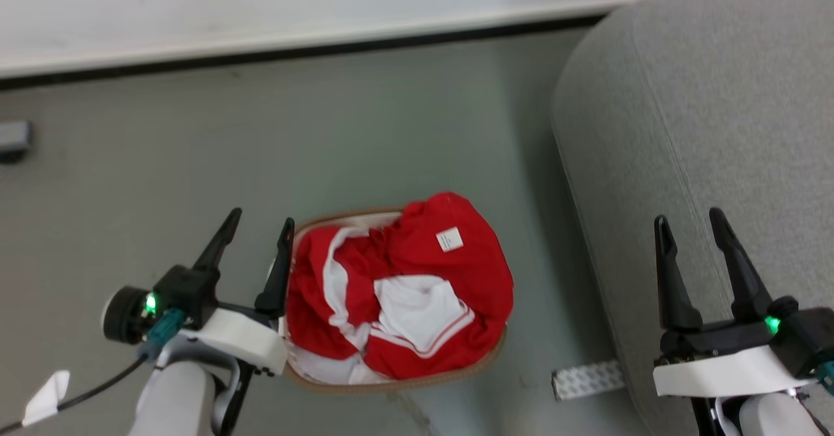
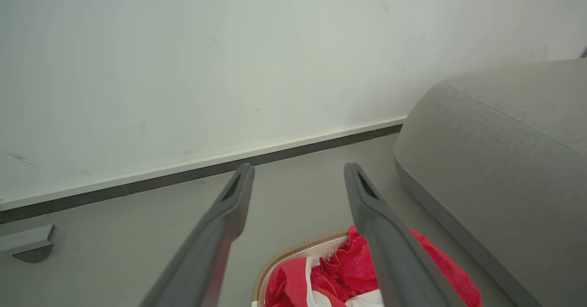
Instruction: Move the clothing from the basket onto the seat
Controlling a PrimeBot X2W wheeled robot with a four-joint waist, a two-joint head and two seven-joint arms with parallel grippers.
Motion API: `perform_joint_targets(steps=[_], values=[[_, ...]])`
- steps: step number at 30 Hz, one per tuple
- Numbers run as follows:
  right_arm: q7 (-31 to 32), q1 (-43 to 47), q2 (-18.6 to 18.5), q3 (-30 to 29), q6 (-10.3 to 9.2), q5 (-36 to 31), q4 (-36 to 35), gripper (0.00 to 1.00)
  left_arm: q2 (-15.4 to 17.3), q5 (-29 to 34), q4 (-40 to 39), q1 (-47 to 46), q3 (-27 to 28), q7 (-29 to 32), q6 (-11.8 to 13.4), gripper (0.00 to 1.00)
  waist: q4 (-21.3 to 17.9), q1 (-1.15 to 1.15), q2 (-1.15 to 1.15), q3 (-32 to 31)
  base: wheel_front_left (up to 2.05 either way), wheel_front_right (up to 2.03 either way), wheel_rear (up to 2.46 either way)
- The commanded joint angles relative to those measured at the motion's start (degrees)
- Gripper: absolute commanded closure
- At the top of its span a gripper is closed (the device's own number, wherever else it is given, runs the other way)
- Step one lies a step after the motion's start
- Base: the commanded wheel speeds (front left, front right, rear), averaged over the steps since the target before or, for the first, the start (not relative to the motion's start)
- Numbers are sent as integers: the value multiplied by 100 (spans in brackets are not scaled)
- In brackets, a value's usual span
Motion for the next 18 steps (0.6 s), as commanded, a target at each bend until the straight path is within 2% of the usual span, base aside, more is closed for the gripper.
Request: perform_joint_targets(steps=[1, 7, 12, 18], values=[[4, -129, -23, 5, -12, 60, -50, 0, 119, 91, 109, -149, -54, -4, -19, 0, -280, -1, 0, 496, 0, 0, 0], [4, -393, -19, -20, -12, 229, -170, 0, 490, 411, 1021, -748, -454, -4, -49, 0, -570, -1, 0, 995, 0, 0, 0], [4, -482, -20, 11, -12, 360, -262, 0, 670, 607, 1895, -1263, -853, 54, -59, 0, -807, -1, 0, 1301, 0, 0, 0], [4, -513, -19, 107, -12, 565, -306, 0, 841, 892, 2902, -1918, -1352, 574, -67, 0, -1060, -1, 0, 1604, 0, 0, 0]])
